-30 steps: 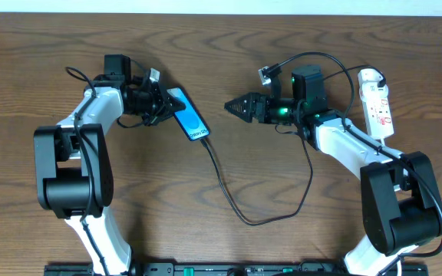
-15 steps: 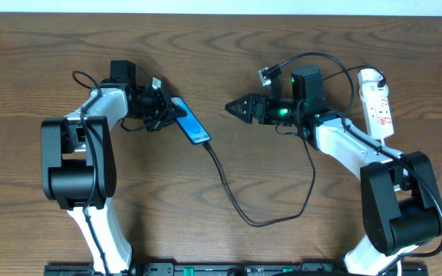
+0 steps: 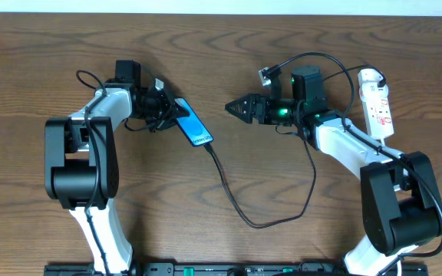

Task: Plug charger to phone and switch on socket
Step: 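Lower the phone flat onto the table with the left gripper, then release the phone, retract the left arm, move right gripper to power strip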

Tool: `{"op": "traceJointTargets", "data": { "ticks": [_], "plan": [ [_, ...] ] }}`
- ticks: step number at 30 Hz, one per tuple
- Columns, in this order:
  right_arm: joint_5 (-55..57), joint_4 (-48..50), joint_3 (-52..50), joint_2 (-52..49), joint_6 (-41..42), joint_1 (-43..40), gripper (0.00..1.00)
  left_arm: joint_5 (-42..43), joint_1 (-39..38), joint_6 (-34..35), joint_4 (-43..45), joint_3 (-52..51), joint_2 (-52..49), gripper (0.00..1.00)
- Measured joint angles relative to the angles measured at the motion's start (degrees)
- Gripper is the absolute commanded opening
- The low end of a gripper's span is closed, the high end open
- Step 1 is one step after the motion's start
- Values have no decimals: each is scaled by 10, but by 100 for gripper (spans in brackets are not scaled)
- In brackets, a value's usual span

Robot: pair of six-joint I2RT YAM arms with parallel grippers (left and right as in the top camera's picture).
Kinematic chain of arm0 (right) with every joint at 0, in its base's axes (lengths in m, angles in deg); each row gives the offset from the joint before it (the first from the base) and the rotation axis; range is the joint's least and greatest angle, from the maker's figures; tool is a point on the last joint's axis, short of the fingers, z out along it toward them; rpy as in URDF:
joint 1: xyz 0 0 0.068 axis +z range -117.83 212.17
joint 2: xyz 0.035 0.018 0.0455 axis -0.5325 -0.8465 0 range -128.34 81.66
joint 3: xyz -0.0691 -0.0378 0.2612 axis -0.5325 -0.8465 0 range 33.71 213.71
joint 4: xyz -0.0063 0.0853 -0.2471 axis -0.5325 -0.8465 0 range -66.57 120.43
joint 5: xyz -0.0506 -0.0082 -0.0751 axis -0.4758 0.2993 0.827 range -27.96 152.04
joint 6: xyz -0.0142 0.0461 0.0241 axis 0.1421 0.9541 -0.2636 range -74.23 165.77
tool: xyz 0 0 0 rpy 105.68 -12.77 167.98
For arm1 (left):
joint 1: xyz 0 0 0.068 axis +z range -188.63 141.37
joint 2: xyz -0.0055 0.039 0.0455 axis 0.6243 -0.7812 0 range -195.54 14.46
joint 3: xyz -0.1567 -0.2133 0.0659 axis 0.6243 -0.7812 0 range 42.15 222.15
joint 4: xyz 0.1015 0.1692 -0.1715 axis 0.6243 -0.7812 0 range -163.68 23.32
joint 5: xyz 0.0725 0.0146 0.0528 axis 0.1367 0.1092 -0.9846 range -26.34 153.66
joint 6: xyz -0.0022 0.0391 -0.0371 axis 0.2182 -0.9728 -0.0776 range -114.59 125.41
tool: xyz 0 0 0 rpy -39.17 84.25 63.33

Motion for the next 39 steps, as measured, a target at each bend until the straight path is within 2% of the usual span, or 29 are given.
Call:
{"op": "traceJointTargets", "data": {
  "ticks": [16, 24, 29, 37, 39],
  "plan": [
    [0, 0, 0, 0, 0, 0, 91, -52, -1, 2, -22, 6, 0, 32],
    [0, -1, 0, 0, -4, 0, 91, -110, -3, 2, -43, 12, 11, 33],
    [0, -6, 0, 0, -6, 0, 91, -121, -3, 4, -43, 14, 14, 41],
    [13, -37, 0, 0, -14, 0, 91, -143, -4, 4, -49, 17, 18, 42],
    [19, -44, 0, 0, -15, 0, 88, -151, -4, 4, -49, 17, 19, 42]
  ]
}}
